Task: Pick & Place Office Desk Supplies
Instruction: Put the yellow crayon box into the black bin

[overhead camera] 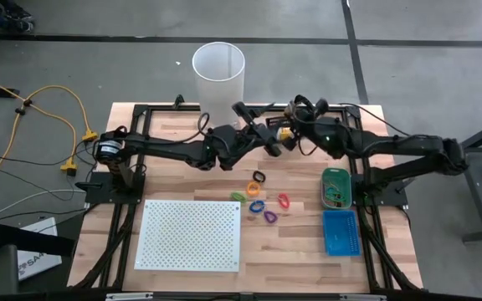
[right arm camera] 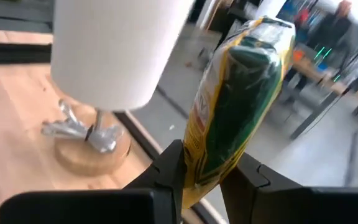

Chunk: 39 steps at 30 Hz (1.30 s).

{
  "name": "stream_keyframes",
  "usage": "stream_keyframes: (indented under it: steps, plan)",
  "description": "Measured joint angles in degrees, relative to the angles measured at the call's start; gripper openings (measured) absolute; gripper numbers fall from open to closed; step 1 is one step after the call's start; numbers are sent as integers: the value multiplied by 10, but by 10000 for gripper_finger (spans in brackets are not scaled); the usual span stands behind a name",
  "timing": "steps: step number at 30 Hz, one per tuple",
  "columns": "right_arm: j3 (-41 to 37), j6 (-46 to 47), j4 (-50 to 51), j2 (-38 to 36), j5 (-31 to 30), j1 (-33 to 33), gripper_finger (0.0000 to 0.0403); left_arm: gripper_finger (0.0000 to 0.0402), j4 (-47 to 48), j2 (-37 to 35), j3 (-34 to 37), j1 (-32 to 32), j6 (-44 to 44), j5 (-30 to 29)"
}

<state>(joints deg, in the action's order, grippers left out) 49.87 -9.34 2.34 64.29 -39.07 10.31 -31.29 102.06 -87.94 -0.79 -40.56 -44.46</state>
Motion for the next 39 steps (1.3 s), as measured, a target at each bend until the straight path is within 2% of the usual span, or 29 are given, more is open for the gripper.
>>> stream_keyframes:
  steps: [11, 14, 19, 24, 33, 36, 39]
  plan:
    - [0, 133, 101, 3, 225, 176, 68, 221, 55, 0, 0, 1, 16, -24]
    - [0, 164, 100, 19, 285, 204, 68, 221, 100, 0, 0, 1, 40, -24]
    - [0, 196, 99, 71, 338, 229, 68, 221, 192, 0, 0, 1, 91, -23]
    - [0, 203, 98, 129, 362, 236, 68, 221, 283, 0, 0, 1, 119, -23]
    - [0, 202, 111, 189, 361, 254, 68, 221, 418, 0, 0, -1, 154, -9]
    - [0, 189, 116, 196, 343, 255, 68, 221, 445, 0, 0, -1, 177, 1]
    - [0, 156, 133, 196, 298, 251, 68, 221, 466, 0, 0, -1, 187, 1]
